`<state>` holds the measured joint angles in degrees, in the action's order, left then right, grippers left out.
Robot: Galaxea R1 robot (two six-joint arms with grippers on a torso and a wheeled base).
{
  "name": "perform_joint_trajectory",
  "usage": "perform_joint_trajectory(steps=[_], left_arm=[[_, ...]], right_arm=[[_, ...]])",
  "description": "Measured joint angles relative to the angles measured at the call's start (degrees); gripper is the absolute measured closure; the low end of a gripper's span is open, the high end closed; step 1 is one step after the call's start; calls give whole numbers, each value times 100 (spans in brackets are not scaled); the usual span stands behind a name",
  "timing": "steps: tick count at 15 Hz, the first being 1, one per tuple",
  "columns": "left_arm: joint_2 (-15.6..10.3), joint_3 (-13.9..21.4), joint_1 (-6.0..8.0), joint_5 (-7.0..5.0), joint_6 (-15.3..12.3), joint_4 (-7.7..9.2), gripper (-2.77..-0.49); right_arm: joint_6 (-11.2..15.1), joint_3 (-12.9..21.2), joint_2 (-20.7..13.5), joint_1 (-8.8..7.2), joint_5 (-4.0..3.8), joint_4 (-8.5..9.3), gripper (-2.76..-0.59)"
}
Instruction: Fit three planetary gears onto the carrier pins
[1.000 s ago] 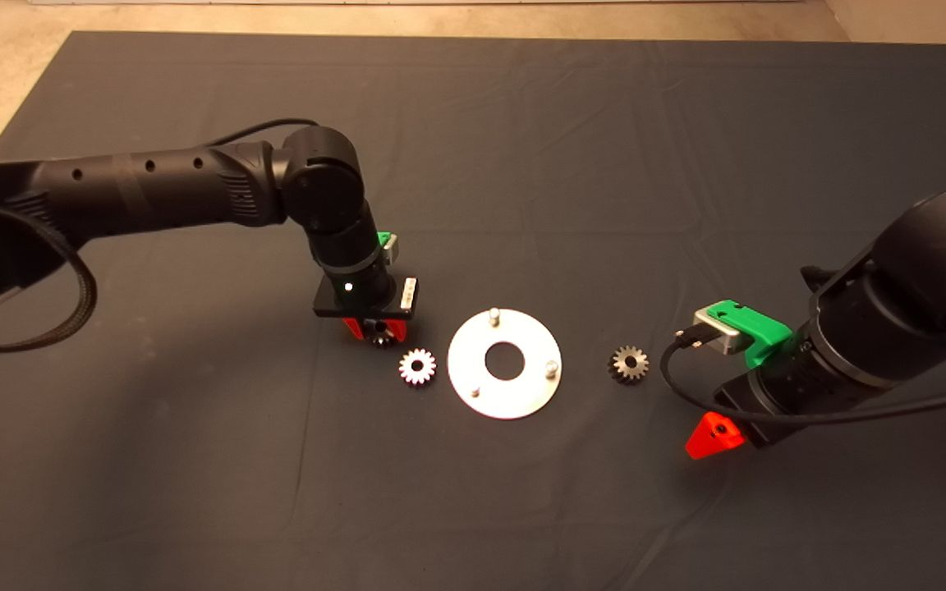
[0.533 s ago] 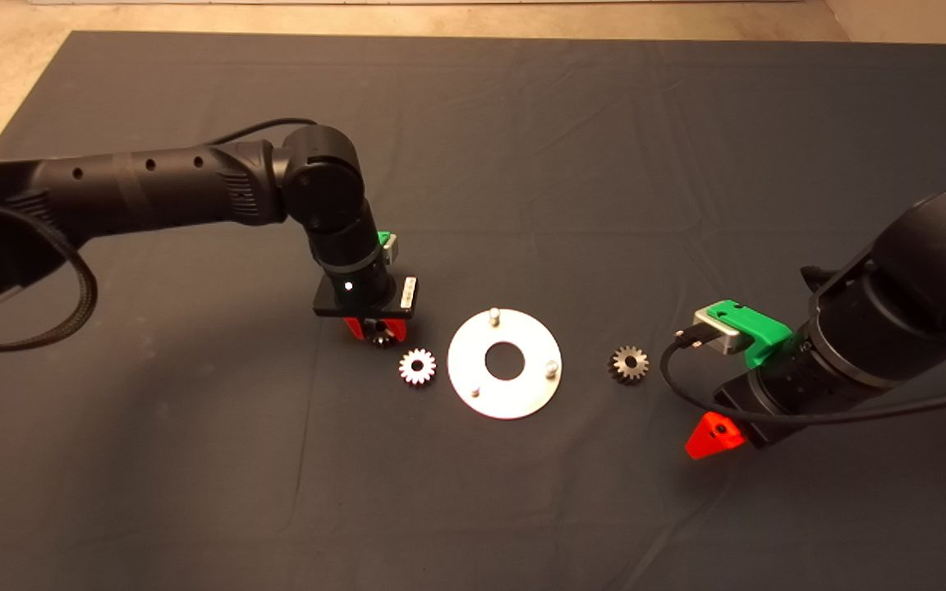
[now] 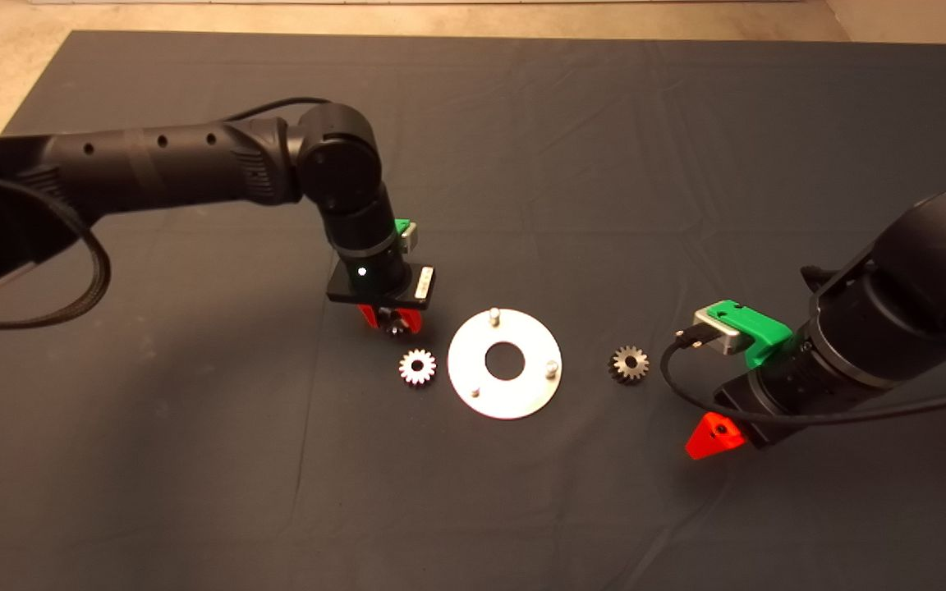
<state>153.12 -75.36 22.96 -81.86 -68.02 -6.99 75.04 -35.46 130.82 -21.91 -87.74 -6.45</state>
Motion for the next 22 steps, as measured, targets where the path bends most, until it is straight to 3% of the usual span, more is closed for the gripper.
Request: perform_joint_trajectory(steps=[2,5,7,11,15,19,22], left_arm=[[3,1,145,29,5,75,-82],[58,1,143,38,0,360,-82],[335,1,146,176,-5,443,-82],[788,-32,148,265,-14,517,-82],[887,-355,148,173,-3,520,-82],[1322,-845,151,184,436,512,-82],[1419,-1077,148,163,581,510,-82]], right_arm=[[0,5,-2,0,-9,1,-273],[0,5,0,0,-8,6,-273],[0,5,5,-2,6,9,-273],[-1,21,2,-2,-6,15,-273],[0,27,5,-2,-9,23,-273],[0,27,13,-5,-9,26,-273],[-1,27,13,-6,-9,29,-273]])
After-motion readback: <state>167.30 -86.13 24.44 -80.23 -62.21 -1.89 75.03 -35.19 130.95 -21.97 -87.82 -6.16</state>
